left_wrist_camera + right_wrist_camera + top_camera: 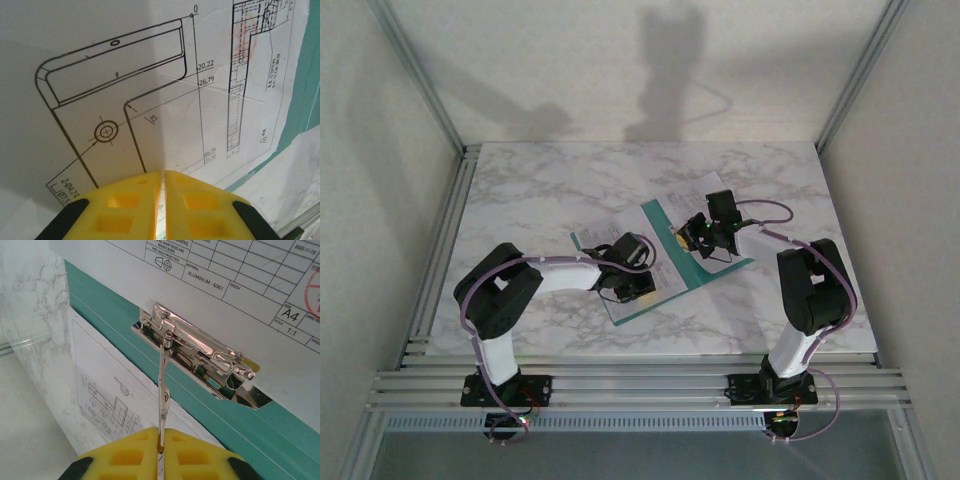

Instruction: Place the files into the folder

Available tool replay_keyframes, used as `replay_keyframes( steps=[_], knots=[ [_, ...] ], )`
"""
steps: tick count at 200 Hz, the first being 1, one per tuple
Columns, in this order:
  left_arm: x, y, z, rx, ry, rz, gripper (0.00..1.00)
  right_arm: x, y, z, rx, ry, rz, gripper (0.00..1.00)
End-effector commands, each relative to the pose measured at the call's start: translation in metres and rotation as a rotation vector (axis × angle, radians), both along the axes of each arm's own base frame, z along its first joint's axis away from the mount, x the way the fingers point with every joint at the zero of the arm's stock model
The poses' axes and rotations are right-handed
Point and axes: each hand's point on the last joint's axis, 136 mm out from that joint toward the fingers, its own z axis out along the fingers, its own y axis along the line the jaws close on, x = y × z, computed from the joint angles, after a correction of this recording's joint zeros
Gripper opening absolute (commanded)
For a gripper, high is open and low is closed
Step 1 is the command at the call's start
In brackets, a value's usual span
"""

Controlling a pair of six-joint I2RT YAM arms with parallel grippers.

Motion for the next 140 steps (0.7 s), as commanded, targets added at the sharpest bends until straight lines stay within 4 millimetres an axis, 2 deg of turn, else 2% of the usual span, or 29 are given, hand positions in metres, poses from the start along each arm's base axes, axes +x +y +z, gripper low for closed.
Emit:
replay_keyframes(
  steps=[1, 41, 68, 140],
  knots=[
    [-0.015, 0.018, -0.028, 0.107, 0.063, 0.0, 0.13, 0.006, -0.005, -0.004, -0.021, 0.002, -0.022, 0.07],
    [-0.016, 0.018, -0.028, 0.095, 0.071, 0.013, 0.13, 0.002, -0.009, -0.012, -0.04, 0.011, -0.016, 0.0],
    [-0.017, 0.026, -0.03, 0.082, 0.085, 0.047, 0.12, -0.006, -0.012, -0.02, -0.064, 0.013, 0.008, 0.0],
    [-0.02, 0.038, -0.033, 0.07, 0.103, 0.096, 0.12, -0.042, -0.038, -0.064, -0.116, 0.05, 0.026, 0.0]
  ],
)
